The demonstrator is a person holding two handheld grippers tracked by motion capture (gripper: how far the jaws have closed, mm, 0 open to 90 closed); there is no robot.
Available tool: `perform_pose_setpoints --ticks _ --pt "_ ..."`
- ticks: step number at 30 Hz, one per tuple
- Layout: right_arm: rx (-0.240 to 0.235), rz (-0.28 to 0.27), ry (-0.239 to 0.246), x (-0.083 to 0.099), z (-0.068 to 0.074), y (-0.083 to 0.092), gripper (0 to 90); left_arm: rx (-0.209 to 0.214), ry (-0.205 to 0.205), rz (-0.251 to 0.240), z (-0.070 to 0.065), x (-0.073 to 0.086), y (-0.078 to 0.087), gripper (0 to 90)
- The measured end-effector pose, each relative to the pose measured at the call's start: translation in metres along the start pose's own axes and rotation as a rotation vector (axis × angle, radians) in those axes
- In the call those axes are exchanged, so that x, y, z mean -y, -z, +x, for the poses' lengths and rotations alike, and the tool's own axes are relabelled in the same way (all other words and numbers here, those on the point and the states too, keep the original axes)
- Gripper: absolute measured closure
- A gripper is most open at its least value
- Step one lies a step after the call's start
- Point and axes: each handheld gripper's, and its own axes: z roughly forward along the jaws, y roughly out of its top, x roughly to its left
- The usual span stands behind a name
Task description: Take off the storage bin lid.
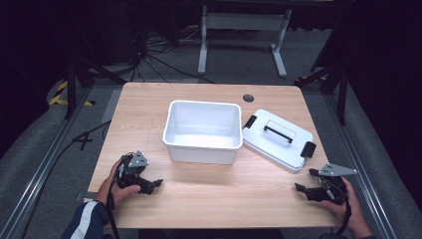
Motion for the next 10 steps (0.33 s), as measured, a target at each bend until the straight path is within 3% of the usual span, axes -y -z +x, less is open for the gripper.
perform_pose_setpoints --ticks 10 --pt "0.033 0.018 -0.032 -0.0011 -0.0002 -0.0022 6.9 0.0 0.0 0.0 0.0 0.0 0.0 0.1"
